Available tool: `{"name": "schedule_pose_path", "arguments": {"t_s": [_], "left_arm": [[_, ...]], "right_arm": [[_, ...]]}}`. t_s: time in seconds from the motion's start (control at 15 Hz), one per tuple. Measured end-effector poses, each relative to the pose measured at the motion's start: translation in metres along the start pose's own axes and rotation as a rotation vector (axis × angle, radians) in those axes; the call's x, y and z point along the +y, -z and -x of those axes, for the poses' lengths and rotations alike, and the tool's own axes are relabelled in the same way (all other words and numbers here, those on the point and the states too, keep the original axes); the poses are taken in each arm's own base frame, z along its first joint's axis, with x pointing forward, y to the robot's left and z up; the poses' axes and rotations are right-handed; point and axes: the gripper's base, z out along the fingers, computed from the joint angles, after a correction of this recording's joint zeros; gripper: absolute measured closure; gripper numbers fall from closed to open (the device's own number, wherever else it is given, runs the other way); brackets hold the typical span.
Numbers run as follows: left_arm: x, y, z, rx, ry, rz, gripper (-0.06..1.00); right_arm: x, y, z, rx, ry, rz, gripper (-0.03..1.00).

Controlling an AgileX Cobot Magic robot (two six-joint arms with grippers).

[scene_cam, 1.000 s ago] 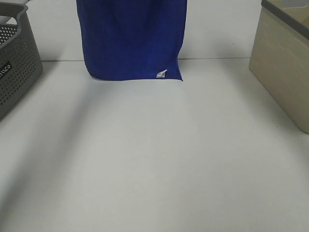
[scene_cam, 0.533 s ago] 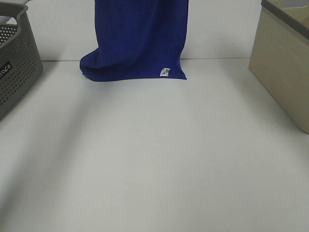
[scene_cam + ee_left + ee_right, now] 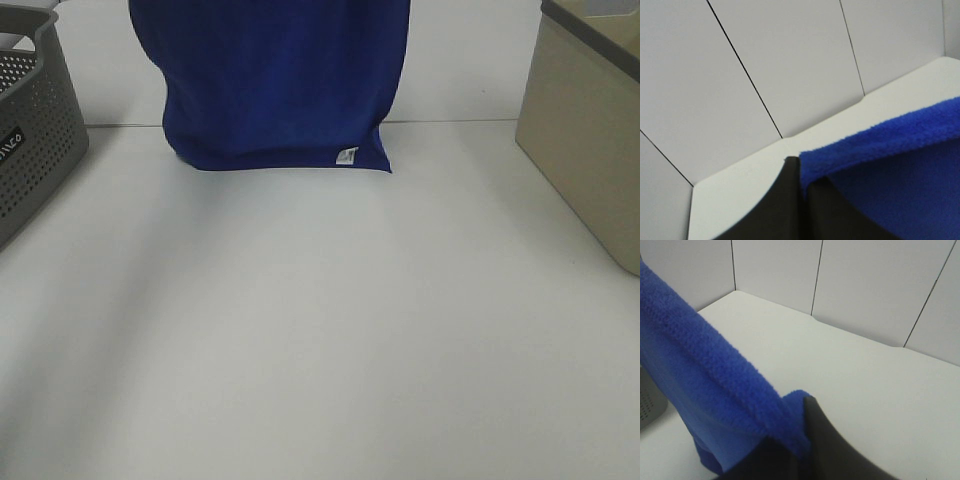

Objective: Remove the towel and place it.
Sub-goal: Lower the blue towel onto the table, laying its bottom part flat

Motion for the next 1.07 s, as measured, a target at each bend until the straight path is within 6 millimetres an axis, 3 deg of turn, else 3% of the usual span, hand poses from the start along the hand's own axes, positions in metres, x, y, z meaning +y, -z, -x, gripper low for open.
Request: {"name": "schedule_pose_path", "arguments": {"t_s": [0.07,0.2,0.53,0.8,1.07], "left_arm": [[-0.002,0.013,-0.001,0.079,0.014,-0.045,0.94],[-0.003,0.021,-0.003,0.139,0.019,-0.073,0.94],[-0.010,0.031,-0.017,0.339,0.041,-0.154,0.94],[-0.011,0.042,-0.011,0.320,0.087,-0.173,0.94],[-0.016,0.053,-0.026,0.410,0.096,-0.198,0.94]], "right_arm": [[0.004,0.011,-0.004,0.080,-0.019,0.044,0.95],[0.008,0.014,-0.009,0.144,-0.033,0.079,0.95],[0.019,0.023,-0.023,0.318,-0.064,0.195,0.95],[0.023,0.025,-0.023,0.324,-0.078,0.238,0.95],[0.025,0.026,-0.022,0.321,-0.090,0.264,0.95]]}}
